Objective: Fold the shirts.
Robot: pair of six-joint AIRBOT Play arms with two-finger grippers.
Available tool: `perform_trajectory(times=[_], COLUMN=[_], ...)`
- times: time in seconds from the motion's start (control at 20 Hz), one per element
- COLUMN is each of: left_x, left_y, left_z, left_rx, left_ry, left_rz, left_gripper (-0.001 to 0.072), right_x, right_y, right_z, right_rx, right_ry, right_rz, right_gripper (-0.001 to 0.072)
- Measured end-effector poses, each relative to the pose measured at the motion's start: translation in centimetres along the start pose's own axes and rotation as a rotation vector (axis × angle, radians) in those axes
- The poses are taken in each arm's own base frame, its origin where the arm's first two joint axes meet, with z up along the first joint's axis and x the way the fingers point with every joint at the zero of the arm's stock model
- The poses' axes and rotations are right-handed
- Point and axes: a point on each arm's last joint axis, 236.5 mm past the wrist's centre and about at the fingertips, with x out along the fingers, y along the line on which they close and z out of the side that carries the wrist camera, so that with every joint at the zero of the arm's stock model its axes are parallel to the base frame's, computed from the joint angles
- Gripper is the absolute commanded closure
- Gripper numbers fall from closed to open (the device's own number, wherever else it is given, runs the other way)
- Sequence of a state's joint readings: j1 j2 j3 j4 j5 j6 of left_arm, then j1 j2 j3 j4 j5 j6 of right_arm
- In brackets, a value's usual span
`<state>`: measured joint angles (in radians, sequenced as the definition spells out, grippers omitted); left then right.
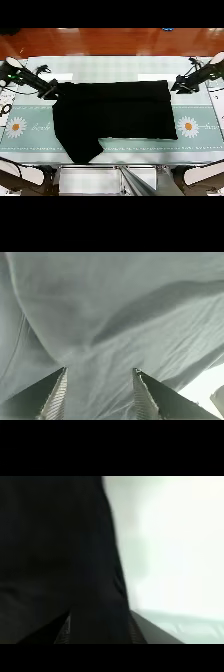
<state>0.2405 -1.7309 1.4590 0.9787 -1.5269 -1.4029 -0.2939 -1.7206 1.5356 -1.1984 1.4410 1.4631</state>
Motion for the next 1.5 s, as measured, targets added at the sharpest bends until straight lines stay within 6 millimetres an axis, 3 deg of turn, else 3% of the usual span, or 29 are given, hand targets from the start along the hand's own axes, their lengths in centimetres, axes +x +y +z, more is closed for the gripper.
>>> perform_trajectory(times=[0.15, 0.3, 0.45, 0.65, 0.85, 1.15, 1.45, 1.5], left_x=[-4.5, -7.4, -5.4, -0.2, 2.4, 4.6, 7.9, 8.6], left_y=[0.6, 4.1, 6.8, 8.0, 8.4, 9.0, 6.4, 5.8], left_z=[-1.6, -6.2, -11.9, -16.9, -18.8, -20.4, -21.7, -21.7], left_rx=[-0.016, -0.134, -0.288, -0.417, -0.47, -0.515, -0.405, -0.386], left_ry=[-0.14, -0.281, -0.347, -0.311, -0.256, -0.15, -0.004, 0.008], left_rz=[0.033, 0.069, 0.039, -0.023, -0.052, -0.063, -0.041, -0.037], left_gripper=[0.0208, 0.0206, 0.0206, 0.0206, 0.0205, 0.0205, 0.022, 0.0428], right_x=[-2.6, -2.6, -0.9, 1.2, 1.9, 2.0, 1.7, 1.6], right_y=[-1.6, -2.9, -2.2, 0.0, 1.2, 1.9, 2.8, 3.0], right_z=[-2.9, -8.6, -14.6, -19.0, -20.6, -21.0, -20.1, -19.9], right_rx=[0.065, 0.134, 0.17, 0.177, 0.16, 0.155, 0.175, 0.179], right_ry=[-0.029, -0.036, -0.065, -0.125, -0.14, -0.148, -0.184, -0.192], right_rz=[-0.007, -0.002, 0.038, 0.132, 0.184, 0.213, 0.261, 0.271], right_gripper=[0.0293, 0.0293, 0.0292, 0.0291, 0.0291, 0.0291, 0.0291, 0.0291])
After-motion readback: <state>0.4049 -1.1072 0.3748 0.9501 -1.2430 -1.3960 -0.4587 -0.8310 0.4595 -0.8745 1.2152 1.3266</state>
